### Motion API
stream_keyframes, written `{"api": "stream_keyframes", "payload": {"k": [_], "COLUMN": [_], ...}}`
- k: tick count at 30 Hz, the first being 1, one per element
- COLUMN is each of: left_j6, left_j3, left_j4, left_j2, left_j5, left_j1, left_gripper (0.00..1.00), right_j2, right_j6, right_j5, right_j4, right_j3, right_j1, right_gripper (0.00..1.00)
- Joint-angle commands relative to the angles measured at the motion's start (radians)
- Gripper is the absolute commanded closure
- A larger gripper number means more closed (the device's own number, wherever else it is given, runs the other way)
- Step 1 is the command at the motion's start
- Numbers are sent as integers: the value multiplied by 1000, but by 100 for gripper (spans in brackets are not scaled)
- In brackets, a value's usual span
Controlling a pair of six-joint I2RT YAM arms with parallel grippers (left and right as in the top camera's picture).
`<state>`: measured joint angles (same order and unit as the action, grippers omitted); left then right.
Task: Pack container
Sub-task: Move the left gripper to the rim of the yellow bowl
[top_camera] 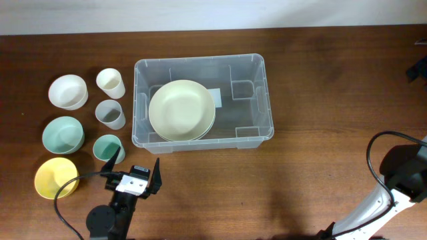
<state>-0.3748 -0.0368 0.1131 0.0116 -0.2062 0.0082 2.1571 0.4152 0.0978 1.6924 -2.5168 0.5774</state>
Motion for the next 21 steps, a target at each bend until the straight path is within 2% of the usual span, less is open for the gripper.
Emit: {"api": "stream_keyframes", "payload": {"k": [1, 4, 7, 13, 16, 21], "left_j6": [-9, -8, -3, 138, 165, 164], "left_j3": [5, 5, -1, -67, -209, -566], "left_j4": [0, -35, -134, -232, -232, -183], "left_j2": [-6, -6, -5, 55, 189, 514], "left_j5": [-13, -20, 2, 240, 356, 281], "left_j1": [4, 4, 8, 17, 66, 167], "left_gripper": [1, 1, 1, 0, 0, 0], "right_j2": [-4, -4, -4, -4, -4, -4], "right_j6": [4, 4, 4, 4, 4, 4], "right_j5": [19, 19, 19, 19, 19, 19], "right_j4": [2, 2, 2, 2, 2, 2], "right_j3": [5, 5, 5, 5, 5, 5], "right_j1": [-1, -1, -1, -1, -1, -1], "right_gripper": [1, 1, 1, 1, 1, 1]}}
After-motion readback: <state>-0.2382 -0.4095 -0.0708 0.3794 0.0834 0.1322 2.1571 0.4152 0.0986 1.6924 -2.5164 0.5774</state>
